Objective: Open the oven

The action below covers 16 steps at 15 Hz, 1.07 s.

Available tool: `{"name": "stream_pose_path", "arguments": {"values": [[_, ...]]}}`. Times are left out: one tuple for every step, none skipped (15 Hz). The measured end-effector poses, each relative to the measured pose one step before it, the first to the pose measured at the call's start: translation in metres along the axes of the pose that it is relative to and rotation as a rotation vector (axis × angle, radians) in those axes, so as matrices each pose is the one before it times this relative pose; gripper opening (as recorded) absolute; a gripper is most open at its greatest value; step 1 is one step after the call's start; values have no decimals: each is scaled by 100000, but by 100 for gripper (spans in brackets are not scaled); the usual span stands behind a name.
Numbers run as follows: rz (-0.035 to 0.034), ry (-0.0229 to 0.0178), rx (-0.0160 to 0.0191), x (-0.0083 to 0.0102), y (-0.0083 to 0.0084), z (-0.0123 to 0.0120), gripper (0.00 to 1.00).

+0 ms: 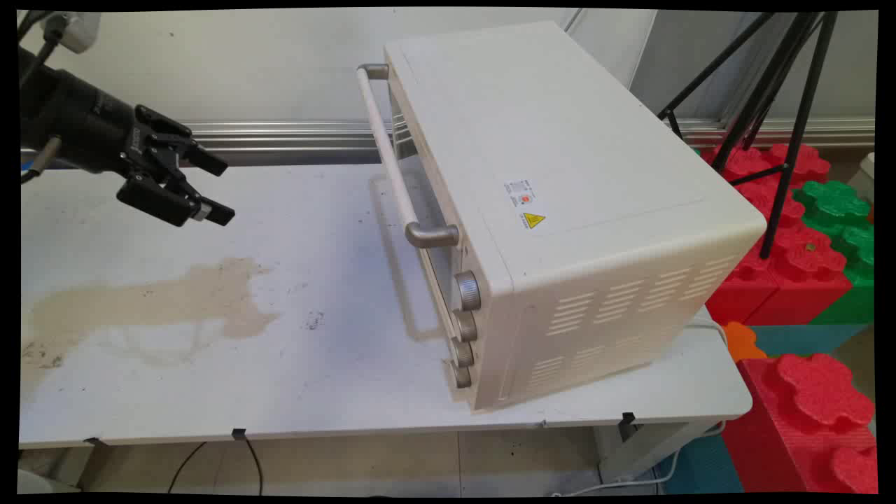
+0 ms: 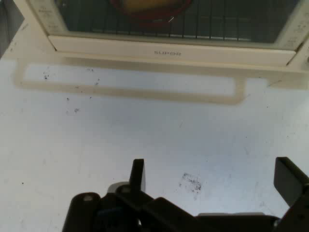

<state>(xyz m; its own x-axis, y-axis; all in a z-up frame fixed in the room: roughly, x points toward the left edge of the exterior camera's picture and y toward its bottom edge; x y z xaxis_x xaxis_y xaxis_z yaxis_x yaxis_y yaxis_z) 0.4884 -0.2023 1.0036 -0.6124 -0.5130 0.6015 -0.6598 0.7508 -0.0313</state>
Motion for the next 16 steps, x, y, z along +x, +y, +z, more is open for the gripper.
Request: {"name": "stream_pose_path", "arguments": {"values": [[385, 4, 123, 178, 21, -168, 100], [308, 138, 87, 178, 10, -125, 100], [360, 177, 85, 283, 25, -181, 100], [203, 228, 63, 247, 20, -143, 100], [355, 322, 94, 391, 34, -212, 100], [282, 246, 4, 317, 18, -133, 100], [366, 355, -5, 489, 23, -185, 100], [264, 286, 2, 357, 14, -123, 100], [239, 521, -35, 561, 10, -159, 100], [145, 397, -56, 416, -7, -69, 100], [236, 687, 12, 620, -27, -111, 100], [261, 485, -35, 451, -19, -34, 100], [466, 798, -45, 663, -33, -37, 100], [443, 563, -20, 455, -18, 4, 100], [603, 848, -48, 690, -40, 42, 100], [320, 536, -104, 459, -35, 71, 100]]}}
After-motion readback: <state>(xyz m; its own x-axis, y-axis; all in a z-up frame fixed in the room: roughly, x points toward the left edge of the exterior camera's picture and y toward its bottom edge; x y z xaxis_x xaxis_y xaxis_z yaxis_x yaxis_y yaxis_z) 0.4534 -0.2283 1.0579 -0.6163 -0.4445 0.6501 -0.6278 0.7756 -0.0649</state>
